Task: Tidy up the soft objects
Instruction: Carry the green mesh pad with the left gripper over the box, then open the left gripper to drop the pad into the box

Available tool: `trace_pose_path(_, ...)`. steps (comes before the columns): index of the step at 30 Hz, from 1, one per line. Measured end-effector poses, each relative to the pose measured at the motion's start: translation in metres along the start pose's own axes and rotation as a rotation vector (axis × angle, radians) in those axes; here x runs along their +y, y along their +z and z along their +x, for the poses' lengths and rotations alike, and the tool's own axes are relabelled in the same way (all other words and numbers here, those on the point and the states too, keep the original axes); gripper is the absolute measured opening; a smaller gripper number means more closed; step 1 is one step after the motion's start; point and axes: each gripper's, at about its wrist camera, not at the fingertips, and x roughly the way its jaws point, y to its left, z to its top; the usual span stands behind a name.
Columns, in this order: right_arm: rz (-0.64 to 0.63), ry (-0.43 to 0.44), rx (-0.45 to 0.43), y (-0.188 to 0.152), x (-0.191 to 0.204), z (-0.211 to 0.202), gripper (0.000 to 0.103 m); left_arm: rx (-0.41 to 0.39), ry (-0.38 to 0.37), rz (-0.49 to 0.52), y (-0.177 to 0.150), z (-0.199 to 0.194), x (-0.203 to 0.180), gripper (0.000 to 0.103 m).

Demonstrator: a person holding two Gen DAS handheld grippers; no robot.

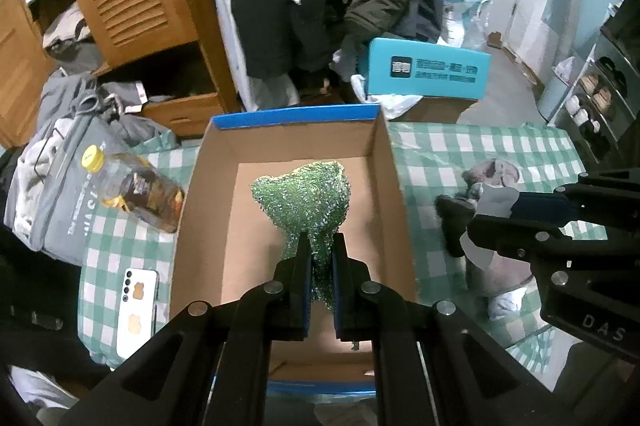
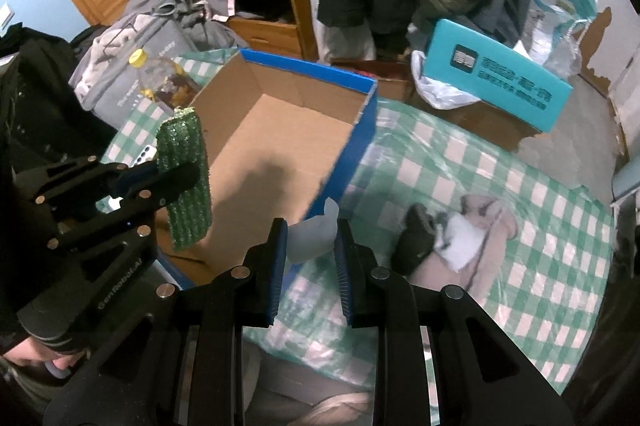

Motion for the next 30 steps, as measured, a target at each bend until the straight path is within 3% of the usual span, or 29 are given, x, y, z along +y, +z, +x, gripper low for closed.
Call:
trace_pose_path(16,-0.023,0.07,0.064,0.022,0.037,0.038,0.022,0.056,0.01,-0.083,-0.013,0.02,0.046,0.008)
trace_pose_path(25,-0.025,0.102,0.125,0.025,0.048,0.067,0.023,0.118,0.008,-0.095,-0.019,0.038,0.054,0.009)
trace_pose_path(28,-0.018,0.108,0.14,0.025,0.049,0.074,0.031,0.134,0.019,-0.096,-0.02,0.042,0.056,0.013)
trace_pose_path(30,-0.012,0.109,0.145,0.025,0.048,0.076,0.031,0.136,0.024,-0.099,-0.021,0.042,0.057,0.023)
